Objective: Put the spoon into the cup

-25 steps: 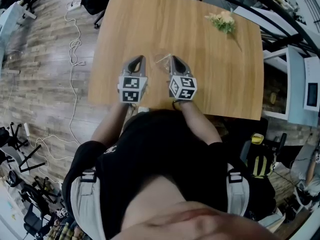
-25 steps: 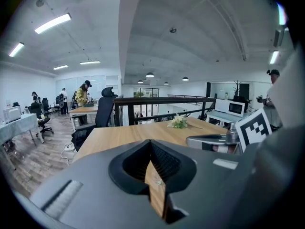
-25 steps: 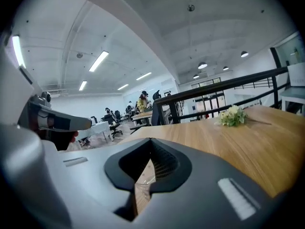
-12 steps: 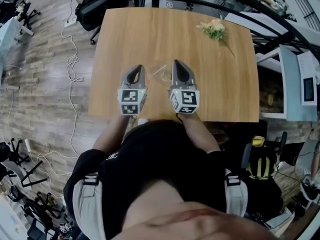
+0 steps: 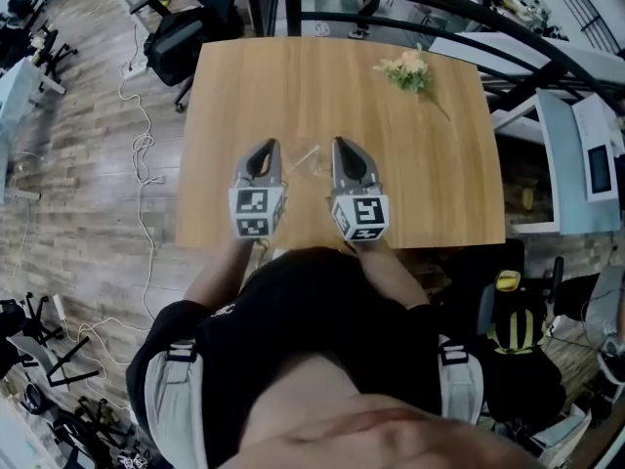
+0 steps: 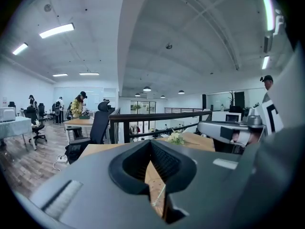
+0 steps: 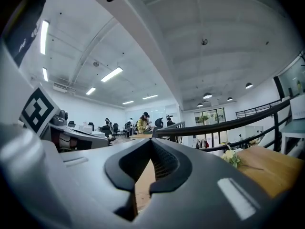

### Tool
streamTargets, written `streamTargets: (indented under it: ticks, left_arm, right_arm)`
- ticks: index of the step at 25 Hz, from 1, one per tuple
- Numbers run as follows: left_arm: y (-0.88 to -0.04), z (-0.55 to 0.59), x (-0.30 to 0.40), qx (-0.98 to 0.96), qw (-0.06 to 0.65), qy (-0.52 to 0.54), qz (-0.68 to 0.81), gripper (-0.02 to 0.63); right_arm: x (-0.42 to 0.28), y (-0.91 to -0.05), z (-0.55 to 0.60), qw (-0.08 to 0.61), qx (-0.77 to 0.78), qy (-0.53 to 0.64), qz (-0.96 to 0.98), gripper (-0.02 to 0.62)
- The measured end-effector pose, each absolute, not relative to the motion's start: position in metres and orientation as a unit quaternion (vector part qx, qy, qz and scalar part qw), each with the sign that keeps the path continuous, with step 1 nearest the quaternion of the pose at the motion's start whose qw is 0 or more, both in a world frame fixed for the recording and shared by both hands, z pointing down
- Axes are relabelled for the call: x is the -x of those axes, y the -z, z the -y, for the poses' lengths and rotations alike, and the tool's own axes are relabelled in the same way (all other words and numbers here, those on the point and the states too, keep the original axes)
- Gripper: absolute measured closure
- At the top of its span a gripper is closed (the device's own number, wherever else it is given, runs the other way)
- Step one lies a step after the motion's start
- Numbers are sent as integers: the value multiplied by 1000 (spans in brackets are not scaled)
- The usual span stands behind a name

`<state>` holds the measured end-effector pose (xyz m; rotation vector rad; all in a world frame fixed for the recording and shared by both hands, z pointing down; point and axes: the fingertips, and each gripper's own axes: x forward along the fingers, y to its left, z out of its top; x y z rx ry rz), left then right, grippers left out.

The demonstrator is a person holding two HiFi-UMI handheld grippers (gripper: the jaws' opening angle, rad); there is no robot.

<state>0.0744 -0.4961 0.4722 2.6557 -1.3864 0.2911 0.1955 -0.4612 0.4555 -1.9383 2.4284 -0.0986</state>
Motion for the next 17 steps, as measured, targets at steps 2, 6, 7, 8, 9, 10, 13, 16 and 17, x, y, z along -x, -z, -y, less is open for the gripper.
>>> streamTargets:
  ticks: [2, 6, 7, 8, 9, 10, 13, 16, 17]
  left_arm:
    - [-472, 497, -75, -881, 66, -99, 458, 595]
    - [-475, 496, -77, -883, 66, -103, 452, 595]
    - [-473, 496, -78, -884, 65, -100, 451, 595]
    - [-472, 498, -79, -885, 64, -98, 451, 595]
    - [-471, 499, -80, -885, 64, -98, 450, 595]
    - [-471, 501, -80, -885, 64, -98, 450, 595]
    - [-472, 500, -81, -886, 65, -100, 448, 595]
    - [-475, 496, -81, -887, 67, -103, 445, 595]
    - [-476, 495, -81, -887, 67, -105, 445, 595]
  right_arm:
    - [-195, -454, 461, 19, 623, 33, -782, 598]
    - [-197, -453, 462, 22, 628, 34, -777, 598]
    - [-199, -454, 462, 22, 631, 36, -775, 598]
    - [-200, -455, 463, 22, 634, 38, -772, 598]
    - [-201, -456, 465, 22, 636, 40, -770, 598]
    - [-201, -456, 466, 22, 637, 42, -770, 598]
    - [-199, -457, 465, 24, 633, 43, -773, 598]
    - [-196, -460, 463, 22, 631, 48, -774, 598]
    - [-196, -461, 463, 21, 630, 50, -775, 598]
